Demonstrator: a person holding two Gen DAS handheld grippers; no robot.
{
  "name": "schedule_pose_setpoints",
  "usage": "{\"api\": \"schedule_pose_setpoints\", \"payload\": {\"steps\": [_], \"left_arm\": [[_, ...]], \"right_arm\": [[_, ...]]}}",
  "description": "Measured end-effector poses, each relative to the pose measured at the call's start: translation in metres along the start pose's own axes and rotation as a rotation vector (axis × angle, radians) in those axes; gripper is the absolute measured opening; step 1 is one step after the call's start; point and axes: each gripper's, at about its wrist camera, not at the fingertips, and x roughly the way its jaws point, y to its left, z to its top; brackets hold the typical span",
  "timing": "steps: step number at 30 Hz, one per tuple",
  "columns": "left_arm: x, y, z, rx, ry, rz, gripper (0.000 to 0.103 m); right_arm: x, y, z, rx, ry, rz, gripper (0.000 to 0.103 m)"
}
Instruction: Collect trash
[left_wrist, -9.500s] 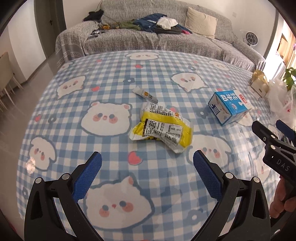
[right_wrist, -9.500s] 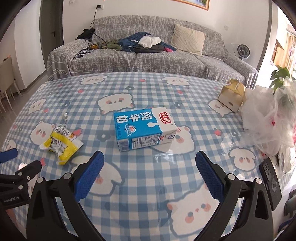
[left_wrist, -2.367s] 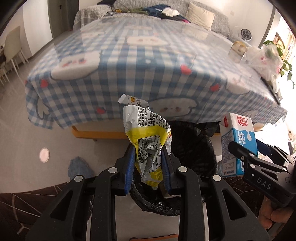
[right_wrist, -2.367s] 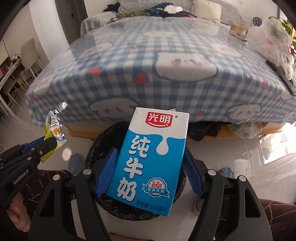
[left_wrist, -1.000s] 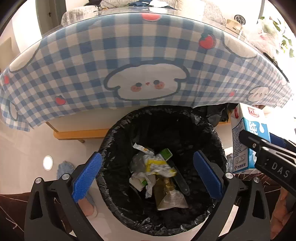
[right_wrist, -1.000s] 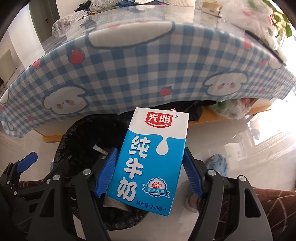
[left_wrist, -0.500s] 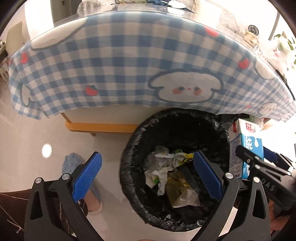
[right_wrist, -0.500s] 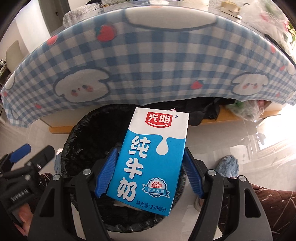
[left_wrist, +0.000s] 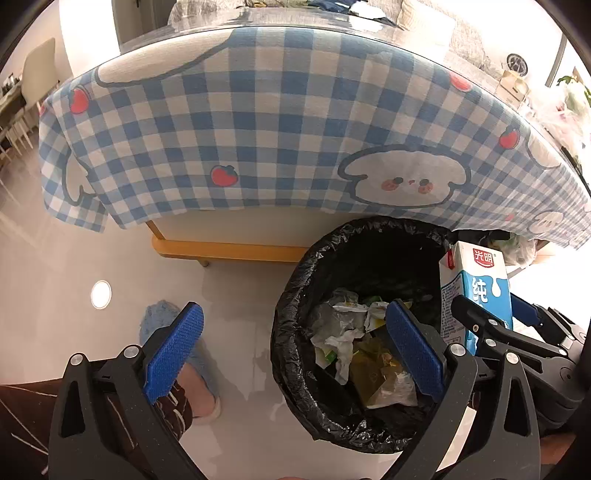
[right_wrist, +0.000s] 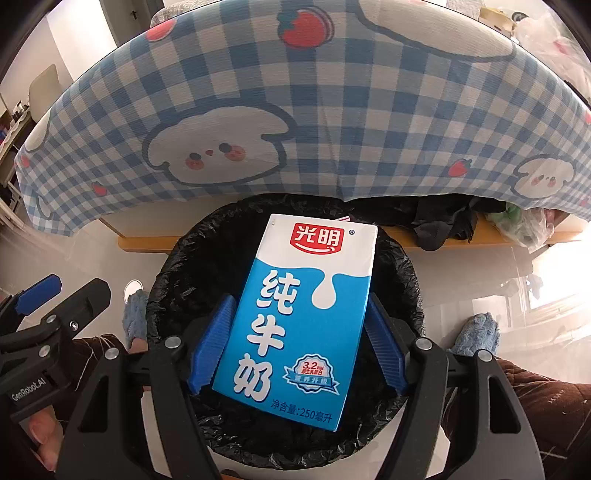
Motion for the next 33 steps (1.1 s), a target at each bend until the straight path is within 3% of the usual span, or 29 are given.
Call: {"api": "schedule_pose_setpoints", "payload": {"steps": [12,16,25,33], "left_arm": [[-0.007,0.000,0.004,-0.015,-0.010,-0.010,0.097],[-0.022,-0.003,0.009,-0.011,-0.025,-0.029,0.097],[-0.075,-0.010,0.029,0.001,-0.078,-0.047,0.097],[-0.124,-0.018,0.041,0.043,-0.144,-0.042,0.097]], "right_arm": [[-0.021,-0.010,0.005,0.023,-0.037,-0.049,0.087],[-0.046,-0.017,0.013,0.033,-0.086,-0.080,0.095],[-0.113,-0.038,0.029,0.058,-0.181,-0.083,0.095],[-0.174,-0.030,0.032,0.017,-0.268,-0.067,0.095]]}}
